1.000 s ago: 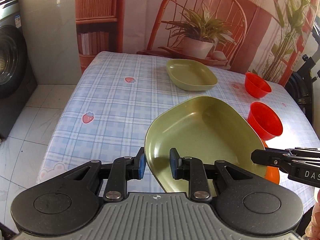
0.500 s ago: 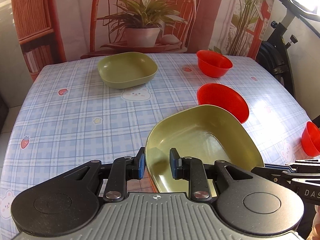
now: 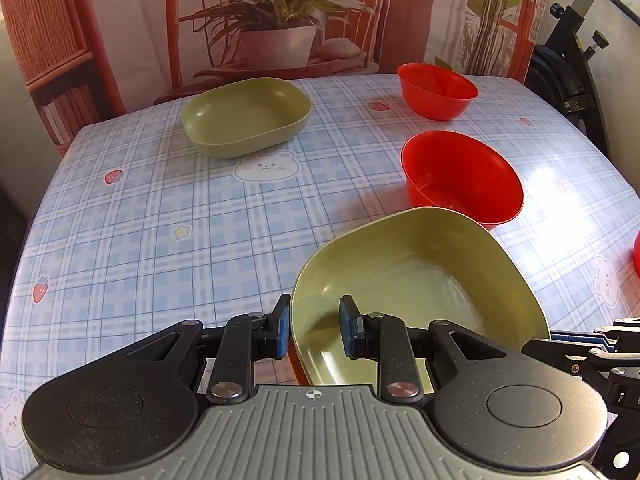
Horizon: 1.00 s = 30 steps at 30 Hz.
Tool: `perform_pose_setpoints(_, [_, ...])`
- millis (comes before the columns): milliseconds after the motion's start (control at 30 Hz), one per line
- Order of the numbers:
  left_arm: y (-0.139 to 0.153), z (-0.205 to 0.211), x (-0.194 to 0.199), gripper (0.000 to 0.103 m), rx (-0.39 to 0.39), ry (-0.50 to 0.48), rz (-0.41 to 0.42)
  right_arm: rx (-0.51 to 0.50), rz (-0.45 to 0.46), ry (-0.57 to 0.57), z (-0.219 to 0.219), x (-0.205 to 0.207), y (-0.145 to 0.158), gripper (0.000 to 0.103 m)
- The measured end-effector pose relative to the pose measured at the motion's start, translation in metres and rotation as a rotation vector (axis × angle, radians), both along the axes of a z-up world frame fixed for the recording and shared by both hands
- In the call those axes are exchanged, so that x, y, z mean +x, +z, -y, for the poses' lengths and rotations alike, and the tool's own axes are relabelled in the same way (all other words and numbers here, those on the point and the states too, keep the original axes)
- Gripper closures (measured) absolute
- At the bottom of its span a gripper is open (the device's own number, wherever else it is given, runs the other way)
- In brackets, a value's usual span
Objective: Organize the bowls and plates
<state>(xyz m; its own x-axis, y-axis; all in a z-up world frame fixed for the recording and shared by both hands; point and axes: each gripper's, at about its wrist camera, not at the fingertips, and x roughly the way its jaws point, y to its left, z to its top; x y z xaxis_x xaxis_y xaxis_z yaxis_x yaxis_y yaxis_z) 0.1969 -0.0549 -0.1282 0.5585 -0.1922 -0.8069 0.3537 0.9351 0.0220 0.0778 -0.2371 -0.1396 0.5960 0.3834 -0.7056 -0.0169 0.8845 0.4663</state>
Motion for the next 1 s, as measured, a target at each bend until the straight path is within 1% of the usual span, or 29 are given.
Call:
perform_pose_setpoints(200, [0.001,-0.002,0.002,0.076,-0.009,0.003,-0.008,-0.002,0.001,0.014,0.001,0.001,0.001,0.09])
perform_pose_setpoints(300, [0.0,-0.001,0.001,0.076,0.013,-0.004,0.002,0.001,0.003,0.013,0.001,0.001,0.001,0.089])
perform_pose_setpoints(433, [0.001,-0.002,0.001,0.076,0.012,-0.005,0.002,-0.004,-0.007,0.019,0.0,0.001,0.001,0.089])
perform_pose_setpoints(467, [0.002,-0.003,0.0,0.076,0.008,-0.002,0.004,-0.002,-0.007,0.016,0.0,0.001,0.001,0.087])
perform_pose_setpoints(500, [0.003,-0.004,0.0,0.076,0.002,0.004,0.006,-0.004,-0.007,0.012,0.0,0.001,0.002,0.083])
perform_pose_setpoints(600, [0.006,-0.008,-0.003,0.073,-0.021,0.027,0.005,-0.02,0.009,-0.011,0.004,0.0,0.004,0.082])
perform_pose_setpoints(633, [0.007,-0.01,-0.005,0.07,-0.027,0.035,0.008,-0.021,0.016,-0.018,0.005,0.0,0.005,0.082])
perform_pose_setpoints(667, [0.008,-0.012,-0.007,0.068,-0.031,0.044,0.012,-0.018,0.03,-0.028,0.007,-0.001,0.006,0.083])
perform_pose_setpoints(700, [0.009,-0.014,-0.01,0.067,-0.036,0.058,0.016,-0.017,0.035,-0.031,0.008,-0.001,0.006,0.087])
perform_pose_setpoints(800, [0.009,-0.023,-0.015,0.067,-0.068,0.109,0.007,-0.001,0.041,-0.019,0.008,-0.001,0.004,0.095])
perform_pose_setpoints(933, [0.008,-0.032,-0.023,0.067,-0.115,0.165,0.0,-0.045,0.05,0.009,0.001,-0.001,0.004,0.097])
perform_pose_setpoints(1000, [0.007,-0.033,-0.026,0.067,-0.119,0.17,0.002,-0.046,0.035,0.012,-0.001,0.0,0.001,0.097])
